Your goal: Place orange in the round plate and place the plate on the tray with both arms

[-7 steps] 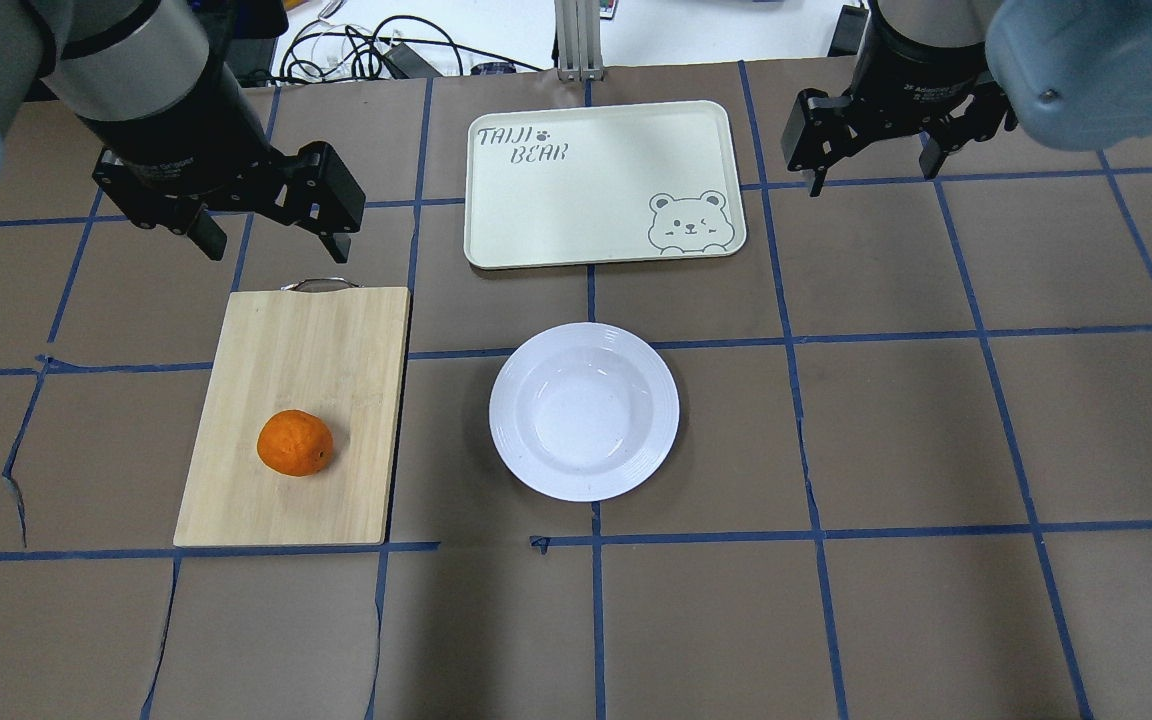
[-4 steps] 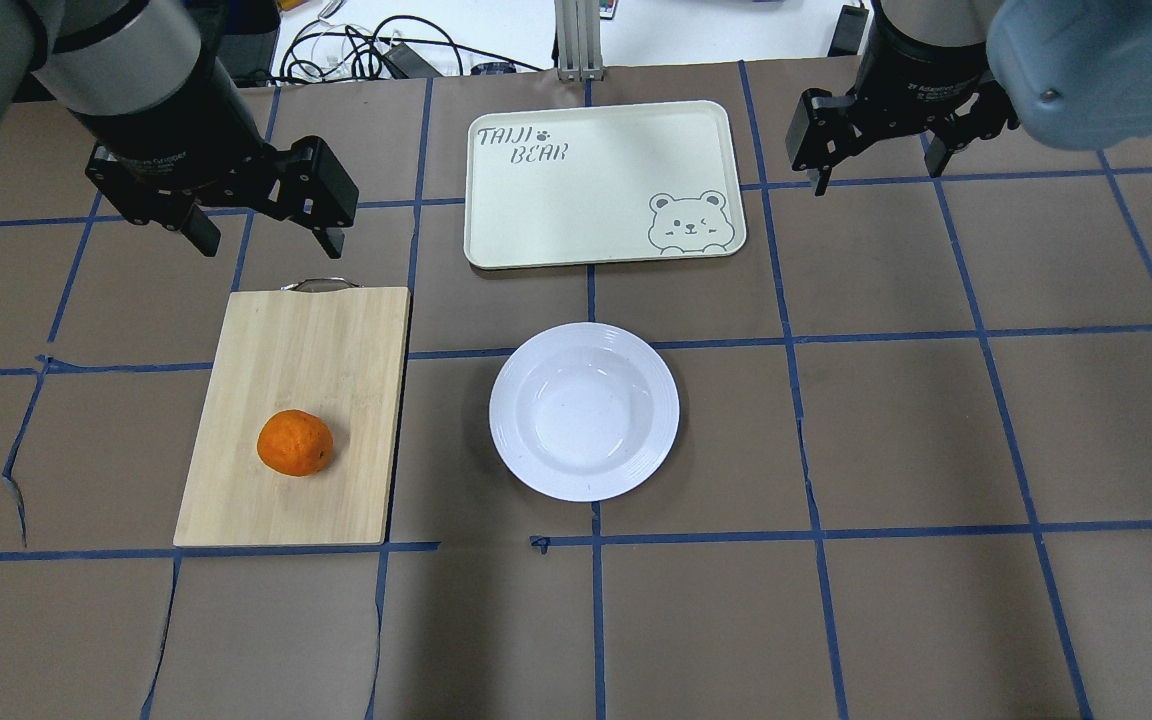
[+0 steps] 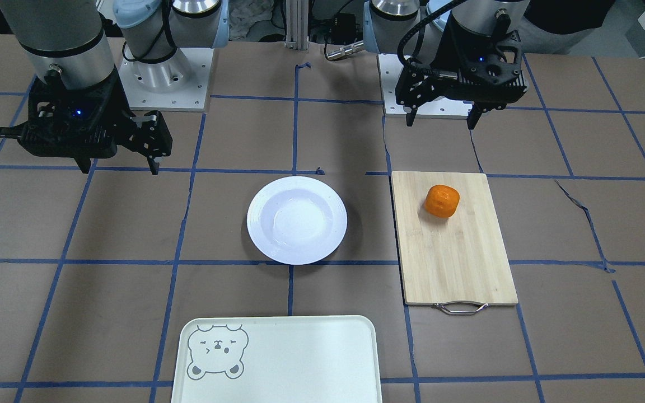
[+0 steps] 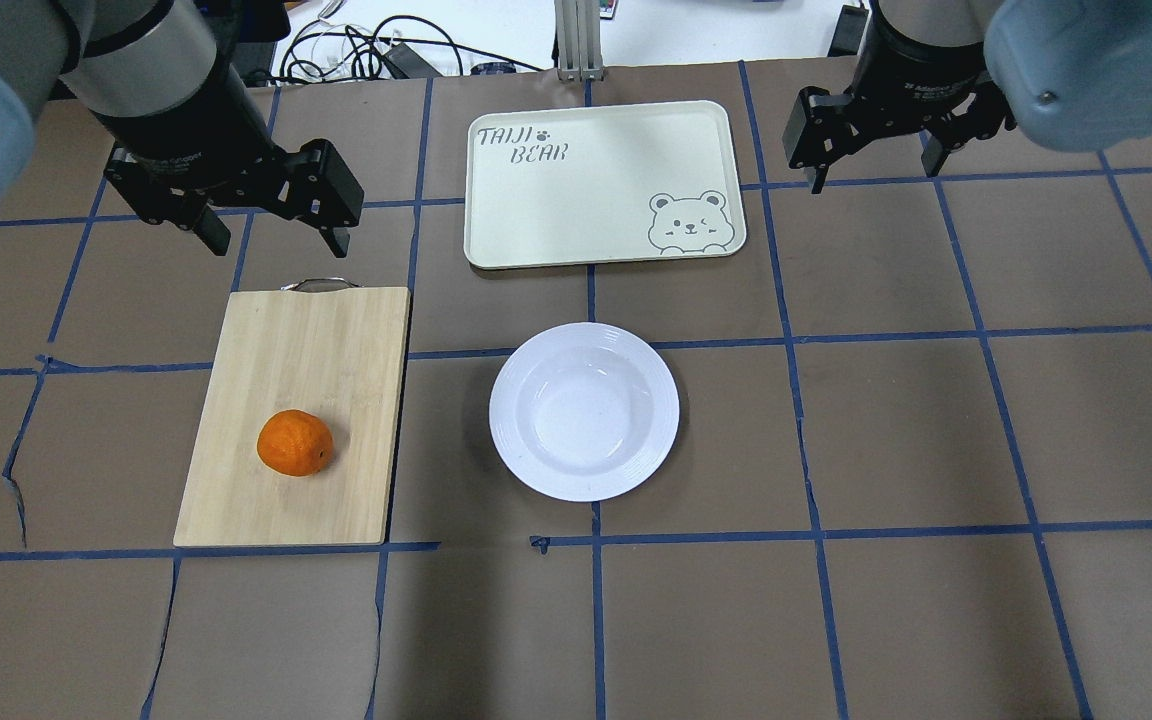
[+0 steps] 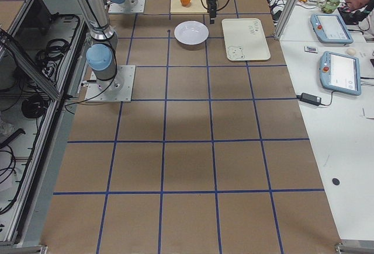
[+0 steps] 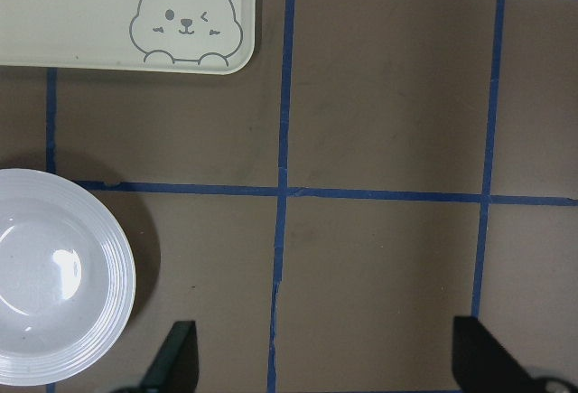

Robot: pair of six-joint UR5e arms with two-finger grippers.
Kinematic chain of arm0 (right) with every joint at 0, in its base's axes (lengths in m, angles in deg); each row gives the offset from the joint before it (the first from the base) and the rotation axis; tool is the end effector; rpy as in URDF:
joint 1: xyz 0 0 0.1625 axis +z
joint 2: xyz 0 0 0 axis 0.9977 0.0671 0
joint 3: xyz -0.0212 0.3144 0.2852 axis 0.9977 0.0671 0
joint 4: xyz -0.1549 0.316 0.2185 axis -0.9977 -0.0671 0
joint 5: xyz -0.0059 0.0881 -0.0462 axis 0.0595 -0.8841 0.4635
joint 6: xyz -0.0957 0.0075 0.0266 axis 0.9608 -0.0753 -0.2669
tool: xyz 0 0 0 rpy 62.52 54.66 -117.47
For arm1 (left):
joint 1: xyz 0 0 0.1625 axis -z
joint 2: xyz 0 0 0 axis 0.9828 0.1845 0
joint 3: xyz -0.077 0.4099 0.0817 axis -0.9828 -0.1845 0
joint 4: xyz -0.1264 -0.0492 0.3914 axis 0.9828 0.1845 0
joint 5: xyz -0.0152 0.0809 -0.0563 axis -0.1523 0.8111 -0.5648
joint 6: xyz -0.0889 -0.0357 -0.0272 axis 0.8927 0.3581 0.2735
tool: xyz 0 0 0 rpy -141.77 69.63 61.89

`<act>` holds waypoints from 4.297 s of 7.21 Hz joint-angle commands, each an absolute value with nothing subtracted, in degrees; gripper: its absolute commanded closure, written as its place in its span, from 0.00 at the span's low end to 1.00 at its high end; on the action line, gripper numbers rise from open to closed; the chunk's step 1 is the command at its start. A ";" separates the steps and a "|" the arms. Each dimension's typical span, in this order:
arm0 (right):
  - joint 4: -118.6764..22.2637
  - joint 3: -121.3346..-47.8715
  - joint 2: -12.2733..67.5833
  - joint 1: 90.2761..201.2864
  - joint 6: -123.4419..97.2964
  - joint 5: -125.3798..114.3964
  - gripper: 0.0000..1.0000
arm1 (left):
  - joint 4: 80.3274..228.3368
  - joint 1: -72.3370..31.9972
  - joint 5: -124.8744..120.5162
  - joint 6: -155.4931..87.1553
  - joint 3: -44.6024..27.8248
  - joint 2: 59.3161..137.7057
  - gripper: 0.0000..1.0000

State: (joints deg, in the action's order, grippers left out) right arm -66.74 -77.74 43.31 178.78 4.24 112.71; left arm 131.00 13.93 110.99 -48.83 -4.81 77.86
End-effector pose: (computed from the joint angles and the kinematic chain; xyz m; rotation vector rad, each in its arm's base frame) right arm 0.1487 -0.5270 0.4915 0.0860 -3.0487 0.1272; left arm -0.1582 -0.4762 0.5142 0.0876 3.1121 -0.0210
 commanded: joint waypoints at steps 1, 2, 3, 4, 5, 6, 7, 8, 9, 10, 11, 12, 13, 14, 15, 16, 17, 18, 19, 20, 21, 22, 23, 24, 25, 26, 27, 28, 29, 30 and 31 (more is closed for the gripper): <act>-67.35 -77.74 43.28 178.79 4.22 112.72 0.00 | 128.94 13.80 111.55 -48.81 -4.96 83.54 0.00; -67.35 -77.74 43.28 178.79 4.22 112.72 0.00 | 128.67 13.62 111.81 -48.55 -5.48 86.71 0.00; -67.35 -77.74 43.28 178.79 4.39 112.54 0.00 | 127.28 9.53 111.64 -49.59 -7.49 89.61 0.00; -67.35 -77.74 43.28 178.87 4.13 112.37 0.00 | 124.91 4.88 111.64 -53.78 -10.47 91.99 0.00; -67.35 -77.74 43.28 178.79 4.04 112.45 0.00 | 122.02 4.23 112.51 -55.04 -14.06 93.49 0.00; -67.26 -77.83 43.28 178.79 4.65 112.37 0.00 | 120.60 4.22 114.61 -58.10 -18.19 94.90 0.00; -67.35 -77.83 43.28 178.79 4.57 112.28 0.00 | 117.62 4.22 116.19 -64.22 -21.19 95.43 0.00; -67.26 -77.83 43.28 178.79 4.57 112.28 0.00 | 117.59 4.22 117.08 -66.11 -22.96 96.14 0.00; -67.26 -77.83 43.19 178.79 4.57 112.28 0.00 | 118.12 4.31 116.91 -66.21 -23.93 96.67 0.00; -67.35 -77.92 43.19 178.79 4.57 112.28 0.00 | 118.12 4.31 117.09 -66.65 -24.73 96.93 0.00; -67.35 -78.00 43.19 178.79 4.57 112.28 0.00 | 118.12 4.31 117.35 -67.18 -25.69 97.11 0.00; -67.35 -78.18 43.28 178.79 4.57 112.28 0.00 | 118.03 4.13 117.35 -67.70 -26.92 96.94 0.00; -67.35 -78.18 43.28 178.79 4.57 112.28 0.00 | 117.86 4.04 117.35 -69.01 -27.45 96.67 0.03; -67.35 -78.18 43.28 178.87 4.57 112.28 0.00 | 117.60 4.04 119.88 -69.55 -27.55 96.84 0.28; -67.35 -78.18 43.28 178.79 4.66 112.36 0.00 | 117.51 4.04 120.25 -69.55 -27.55 96.76 0.52; -67.35 -78.18 43.28 178.79 4.57 112.28 0.00 | 117.16 3.96 120.08 -69.38 -27.02 96.67 0.90; -67.35 -78.18 43.28 178.79 4.57 112.28 0.00 | 115.94 3.95 119.29 -68.07 -25.45 96.32 1.00; -67.35 -78.18 43.28 178.79 4.57 112.28 0.00 | 116.88 4.48 112.93 -61.36 -21.26 95.71 1.00; -67.35 -78.18 43.28 178.79 4.57 112.28 0.00 | 121.33 6.05 107.13 -49.98 -16.96 96.92 1.00; -67.35 -78.18 43.28 178.79 4.57 112.28 0.00 | 122.76 9.63 101.33 -41.95 -15.17 97.02 1.00; -67.35 -78.27 43.28 178.79 4.57 112.28 0.00 | 120.86 15.32 100.14 -30.12 -14.98 97.46 1.00; -67.26 -78.27 43.28 178.79 4.66 112.45 0.00 | 114.93 21.21 98.21 -17.74 -15.41 98.16 1.00; -67.26 -78.18 43.28 178.79 4.75 112.45 0.00 | 111.74 24.49 93.93 -14.57 -15.85 99.64 1.00; -67.26 -78.27 43.28 178.79 4.83 112.45 0.00 | 110.23 25.65 89.97 -13.06 -15.94 101.22 1.00; -67.26 -78.27 43.36 178.79 4.83 112.45 0.00 | 106.73 26.97 88.02 -11.39 -17.77 103.15 1.00; -67.17 -78.27 43.28 178.79 4.83 112.45 0.00 | 103.48 27.68 88.52 -10.50 -18.83 104.13 1.00; -68.91 -78.44 42.75 178.44 7.01 111.93 0.00 | 103.36 27.69 89.48 -11.01 -18.76 104.40 0.01; -71.45 -80.27 42.84 178.35 7.12 111.23 0.00 | 103.27 27.69 93.67 -11.37 -18.32 103.27 0.00; -73.92 -82.03 42.92 177.82 7.47 109.92 0.00 | 103.53 27.08 99.10 -12.15 -16.23 102.13 0.00; -78.99 -83.87 42.75 178.17 6.78 107.12 0.00 | 108.49 26.29 100.29 -12.94 -11.51 101.08 0.00; -83.47 -85.89 42.84 177.74 6.59 102.13 0.00 | 117.15 25.58 102.82 -16.87 -5.20 99.32 0.00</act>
